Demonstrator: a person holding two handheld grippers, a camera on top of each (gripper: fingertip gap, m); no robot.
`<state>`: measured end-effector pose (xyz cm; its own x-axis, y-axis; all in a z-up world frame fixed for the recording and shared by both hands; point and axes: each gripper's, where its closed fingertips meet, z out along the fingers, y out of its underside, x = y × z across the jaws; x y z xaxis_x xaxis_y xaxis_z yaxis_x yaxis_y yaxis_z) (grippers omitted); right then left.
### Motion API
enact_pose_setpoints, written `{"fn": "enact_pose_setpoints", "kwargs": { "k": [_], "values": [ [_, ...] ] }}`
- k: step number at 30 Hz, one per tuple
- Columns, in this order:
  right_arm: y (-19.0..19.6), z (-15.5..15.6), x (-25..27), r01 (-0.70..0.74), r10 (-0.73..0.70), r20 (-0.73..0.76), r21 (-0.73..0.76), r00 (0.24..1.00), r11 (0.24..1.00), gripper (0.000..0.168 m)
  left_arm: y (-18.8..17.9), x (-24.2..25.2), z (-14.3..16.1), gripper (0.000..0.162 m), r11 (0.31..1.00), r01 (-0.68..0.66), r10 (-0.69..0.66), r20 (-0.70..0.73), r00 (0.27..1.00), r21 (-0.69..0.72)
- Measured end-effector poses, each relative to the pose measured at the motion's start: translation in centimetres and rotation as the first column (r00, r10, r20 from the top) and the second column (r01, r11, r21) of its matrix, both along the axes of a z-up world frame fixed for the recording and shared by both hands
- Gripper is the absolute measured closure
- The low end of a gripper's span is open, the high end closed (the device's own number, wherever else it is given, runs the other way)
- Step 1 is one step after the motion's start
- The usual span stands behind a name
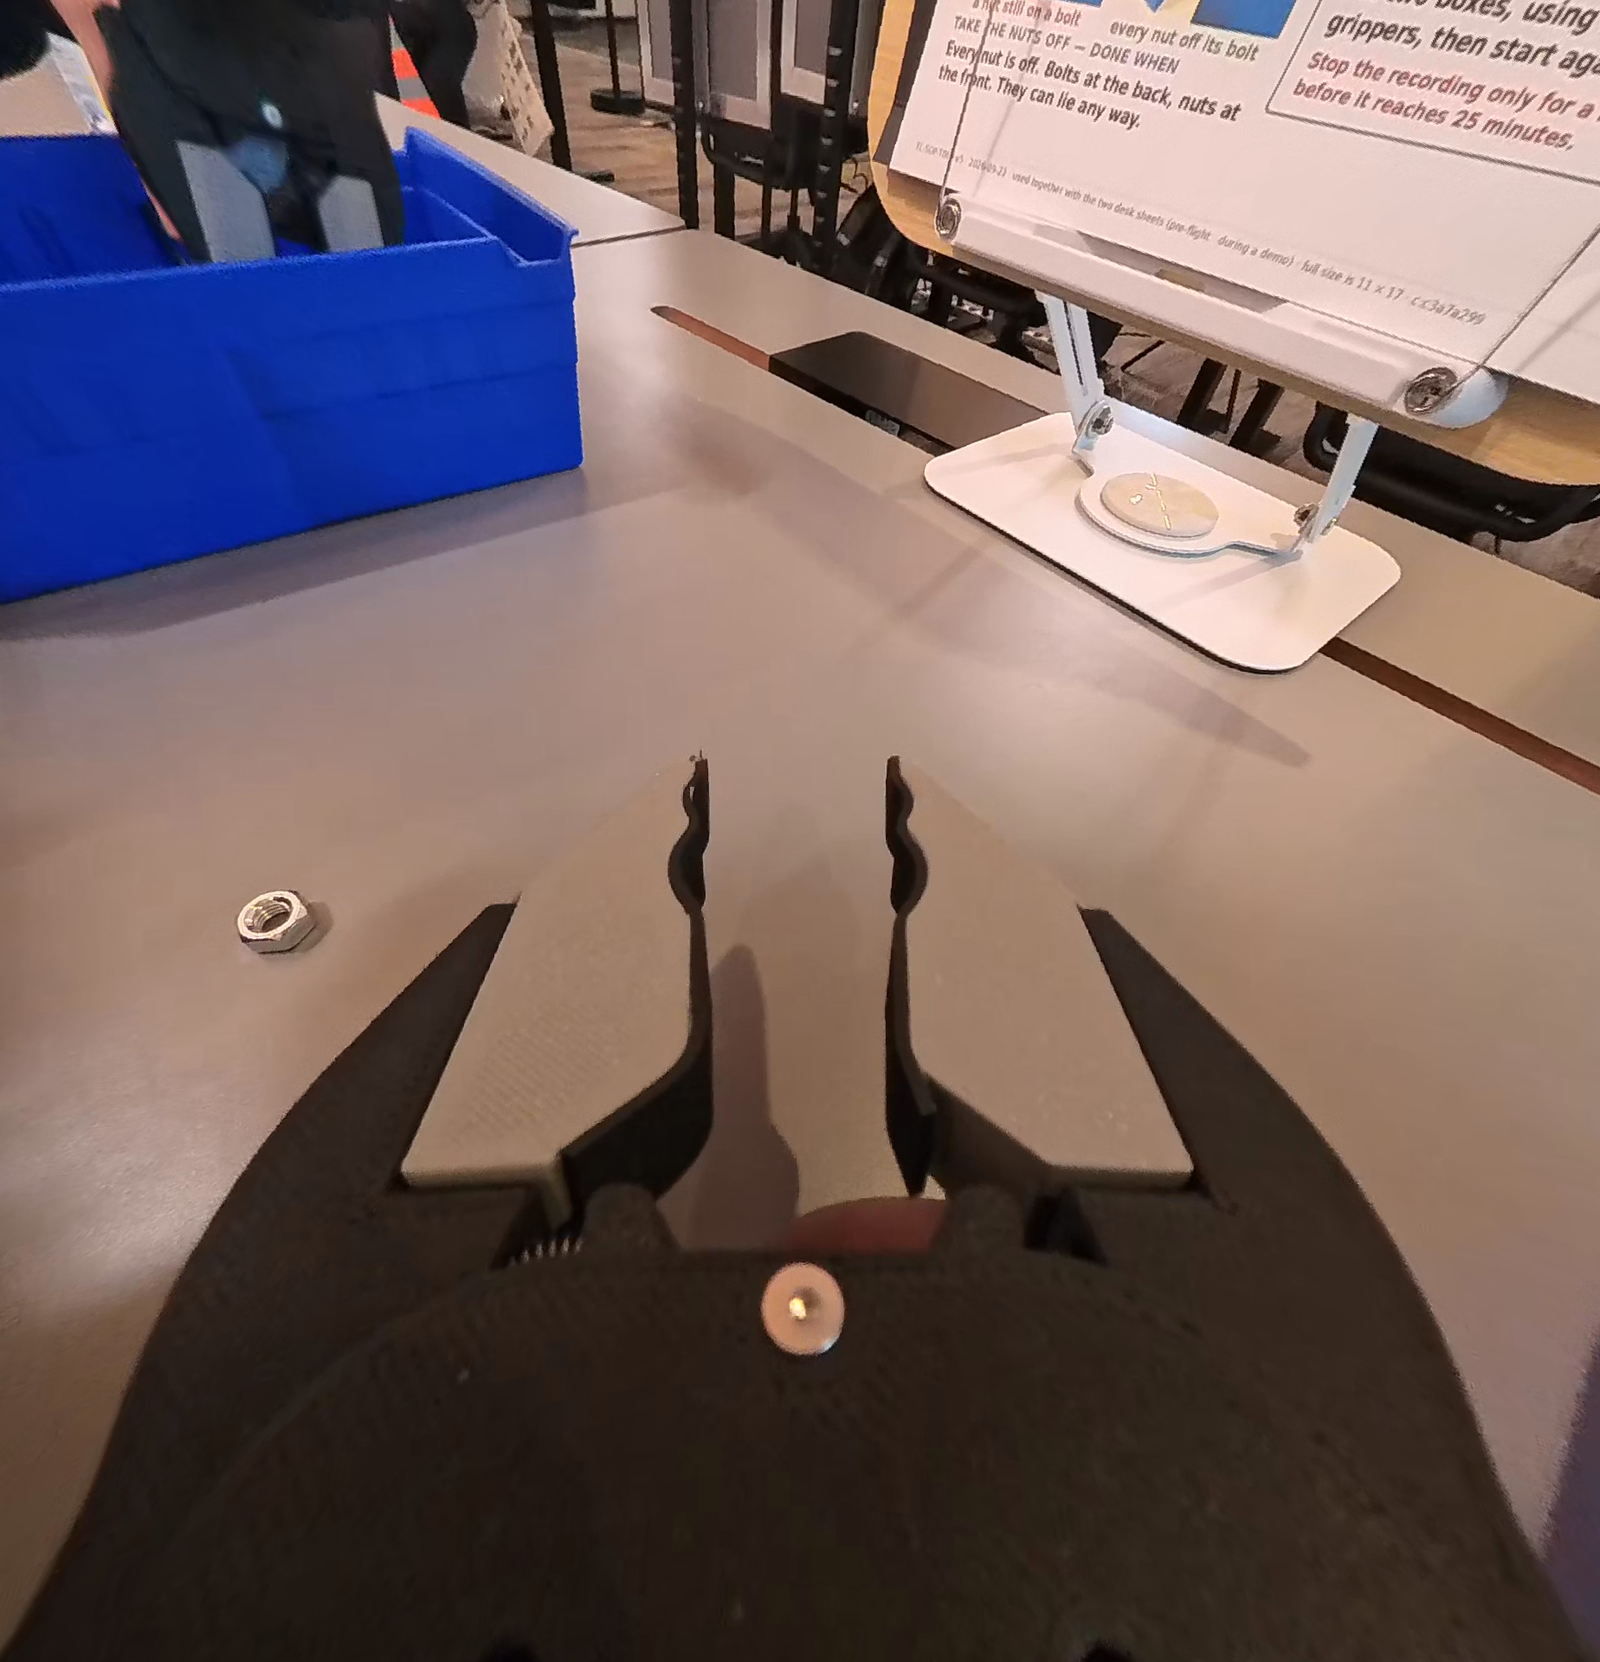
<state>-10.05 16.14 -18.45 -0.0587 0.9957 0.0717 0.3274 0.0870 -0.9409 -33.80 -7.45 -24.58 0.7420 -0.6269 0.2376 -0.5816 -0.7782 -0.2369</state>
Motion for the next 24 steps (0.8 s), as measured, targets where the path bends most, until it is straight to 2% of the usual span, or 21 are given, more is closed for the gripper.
{"fn": "enact_pose_setpoints", "kwargs": {
  "k": [2, 3, 8, 13, 16, 19, 21, 22, 24],
  "values": [
    [0.0, 0.1, 0.0, 0.001, -0.001, -0.003, 0.002, 1.000, 1.000, 0.132, -0.4, -0.2, -1.2, 0.135, 0.998, 0.003, -0.006, -0.058, 0.998, -0.063],
    [0.1, 0.2, 0.1, 0.003, -0.003, -0.006, 0.003, 1.000, 1.000, 0.132, -0.5, 0.0, -1.5, 0.145, 0.997, 0.008, -0.013, -0.060, 0.998, -0.081],
    [0.2, 0.7, 0.2, 0.004, -0.004, -0.021, -0.016, 1.000, 1.000, 0.132, -0.3, 0.2, -1.6, 0.147, 0.996, 0.038, -0.048, -0.113, 0.992, -0.084],
    [0.0, 0.8, 0.3, -0.005, 0.005, -0.023, -0.016, 1.000, 1.000, 0.132, -0.3, -2.7, -1.9, 0.162, 0.994, 0.094, -0.105, -0.326, 0.939, -0.048],
    [0.0, 1.0, 0.3, -0.004, 0.004, -0.027, -0.012, 1.000, 1.000, 0.132, -1.3, -4.3, -1.9, 0.161, 0.996, 0.049, -0.071, -0.333, 0.940, -0.073],
    [0.1, 1.0, 0.3, 0.000, 0.000, -0.029, -0.016, 1.000, 1.000, 0.132, -2.4, -5.6, -1.7, 0.152, 0.995, 0.011, -0.042, -0.330, 0.943, -0.097],
    [0.1, 1.0, 0.3, 0.000, 0.000, -0.030, -0.017, 1.000, 1.000, 0.132, -3.2, -5.5, -1.3, 0.134, 0.990, -0.058, 0.021, -0.275, 0.961, -0.126],
    [0.0, 1.0, 0.3, -0.001, 0.001, -0.029, -0.017, 1.000, 1.000, 0.132, -3.6, -5.0, -0.9, 0.132, 0.985, -0.095, 0.060, -0.226, 0.972, -0.144],
    [-0.1, 0.9, 0.3, -0.005, 0.004, -0.026, -0.016, 1.000, 1.000, 0.132, -4.6, -4.7, -0.3, 0.158, 0.972, -0.137, 0.102, -0.180, 0.978, -0.193]
  ]
}}
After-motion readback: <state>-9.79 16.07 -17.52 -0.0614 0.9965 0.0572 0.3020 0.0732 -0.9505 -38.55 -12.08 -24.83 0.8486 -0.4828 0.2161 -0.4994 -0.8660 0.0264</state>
